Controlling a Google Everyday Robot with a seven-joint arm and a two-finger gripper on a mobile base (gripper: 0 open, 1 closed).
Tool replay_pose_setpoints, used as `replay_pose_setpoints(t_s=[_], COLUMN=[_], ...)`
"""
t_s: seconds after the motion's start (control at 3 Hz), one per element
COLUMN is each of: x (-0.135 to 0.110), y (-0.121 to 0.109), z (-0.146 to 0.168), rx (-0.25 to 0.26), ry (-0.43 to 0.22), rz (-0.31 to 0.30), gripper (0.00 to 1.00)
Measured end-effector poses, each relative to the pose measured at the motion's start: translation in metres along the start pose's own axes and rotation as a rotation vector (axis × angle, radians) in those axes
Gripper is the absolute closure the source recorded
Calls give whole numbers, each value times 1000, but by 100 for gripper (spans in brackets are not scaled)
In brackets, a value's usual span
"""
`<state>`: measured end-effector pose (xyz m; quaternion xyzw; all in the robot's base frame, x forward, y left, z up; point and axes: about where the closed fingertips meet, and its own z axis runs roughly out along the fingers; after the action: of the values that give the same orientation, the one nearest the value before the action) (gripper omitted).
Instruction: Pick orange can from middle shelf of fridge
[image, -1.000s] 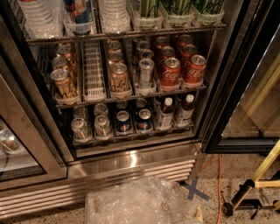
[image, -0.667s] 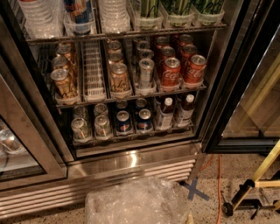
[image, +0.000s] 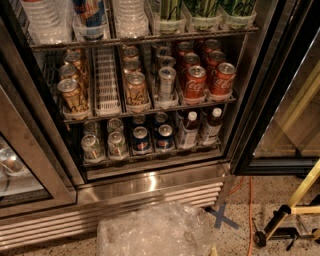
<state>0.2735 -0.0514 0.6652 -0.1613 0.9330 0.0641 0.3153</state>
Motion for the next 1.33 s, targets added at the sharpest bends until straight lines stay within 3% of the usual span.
replay_pose_setpoints(t_s=[0.67,1.33], x=[0,-9], y=[0,2], z=[0,24], rx=[0,-129], ry=[0,6], rz=[0,81], gripper=[0,0])
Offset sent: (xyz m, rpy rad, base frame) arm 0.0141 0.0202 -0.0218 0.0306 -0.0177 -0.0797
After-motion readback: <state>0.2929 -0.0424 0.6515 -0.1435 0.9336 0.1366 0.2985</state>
